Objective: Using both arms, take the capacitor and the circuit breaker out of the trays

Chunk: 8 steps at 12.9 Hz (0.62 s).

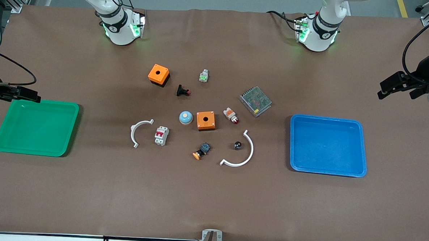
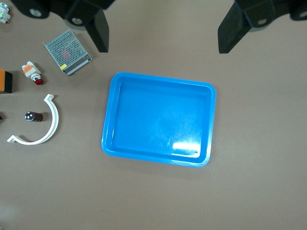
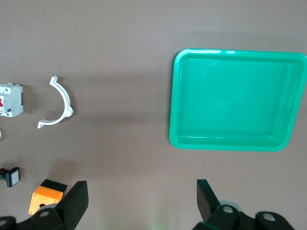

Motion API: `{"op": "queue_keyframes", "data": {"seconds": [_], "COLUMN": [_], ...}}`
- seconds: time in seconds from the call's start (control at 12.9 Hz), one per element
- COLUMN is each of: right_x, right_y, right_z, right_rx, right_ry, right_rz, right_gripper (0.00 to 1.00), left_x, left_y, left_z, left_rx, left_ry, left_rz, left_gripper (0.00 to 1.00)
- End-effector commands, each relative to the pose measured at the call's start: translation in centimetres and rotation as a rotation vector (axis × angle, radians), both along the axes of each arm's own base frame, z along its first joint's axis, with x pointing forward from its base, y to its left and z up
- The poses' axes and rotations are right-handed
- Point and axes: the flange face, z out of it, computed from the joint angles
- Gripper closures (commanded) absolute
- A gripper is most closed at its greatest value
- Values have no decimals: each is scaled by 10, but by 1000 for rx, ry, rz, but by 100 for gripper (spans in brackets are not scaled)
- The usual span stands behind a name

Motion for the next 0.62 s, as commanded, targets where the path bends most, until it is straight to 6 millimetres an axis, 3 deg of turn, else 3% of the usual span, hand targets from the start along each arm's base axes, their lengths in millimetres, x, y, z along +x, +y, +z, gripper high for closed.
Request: {"op": "queue_keyframes", "data": {"seconds": [0.0,0.31,0.54], "right_x": [4,-4,-22], "right_y": [7,11,-21], "right_z": [34,36,61], "right_rx": [-4,5,16], "right_ry": [-60,-10,-42], "right_rz": [13,11,-39], "right_gripper": [0,0,0], "left_x": [5,5,5], "left_y": [-2,-1,-2], "left_z": [4,4,4], "left_rx": [4,44,30], "left_ry": [8,7,5], "left_rz": [-21,-20,-17], "left_gripper": [0,0,0]}}
